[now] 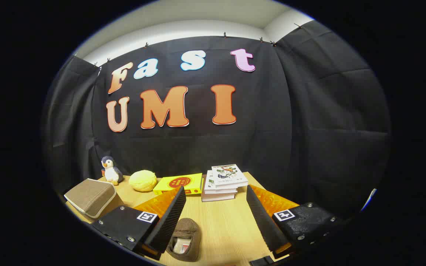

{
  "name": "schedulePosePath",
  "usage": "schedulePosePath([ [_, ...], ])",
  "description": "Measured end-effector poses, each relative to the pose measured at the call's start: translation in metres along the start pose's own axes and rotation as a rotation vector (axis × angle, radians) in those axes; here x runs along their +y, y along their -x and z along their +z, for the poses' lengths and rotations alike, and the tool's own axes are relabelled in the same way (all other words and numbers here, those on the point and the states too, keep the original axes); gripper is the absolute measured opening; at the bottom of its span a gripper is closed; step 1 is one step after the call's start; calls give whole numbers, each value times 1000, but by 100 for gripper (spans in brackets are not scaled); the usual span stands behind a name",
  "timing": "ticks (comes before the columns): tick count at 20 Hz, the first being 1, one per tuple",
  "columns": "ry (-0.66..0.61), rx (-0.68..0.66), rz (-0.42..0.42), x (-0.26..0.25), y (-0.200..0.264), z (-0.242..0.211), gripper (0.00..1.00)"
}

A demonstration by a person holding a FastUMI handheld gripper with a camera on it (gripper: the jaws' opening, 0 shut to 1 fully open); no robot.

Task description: Open the storage box then place both shoes into the box .Put the left shoe in first, then the right shoe, with the right side of both shoes facing outward in a uniform manner.

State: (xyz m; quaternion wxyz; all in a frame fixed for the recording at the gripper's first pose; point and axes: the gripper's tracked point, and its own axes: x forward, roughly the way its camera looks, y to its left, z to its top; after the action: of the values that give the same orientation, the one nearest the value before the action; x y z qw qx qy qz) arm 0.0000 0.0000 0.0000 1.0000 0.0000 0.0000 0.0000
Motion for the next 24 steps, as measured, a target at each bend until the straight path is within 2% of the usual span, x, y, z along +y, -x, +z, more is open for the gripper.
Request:
schedulePosePath([
  [7, 16, 6, 71, 37, -17, 1, 98],
  [17, -6, 60, 131, 66, -25, -22, 98],
  [21, 1, 117, 247, 99, -32, -40, 99],
  [24, -31, 180, 388, 141, -33, -56, 99],
])
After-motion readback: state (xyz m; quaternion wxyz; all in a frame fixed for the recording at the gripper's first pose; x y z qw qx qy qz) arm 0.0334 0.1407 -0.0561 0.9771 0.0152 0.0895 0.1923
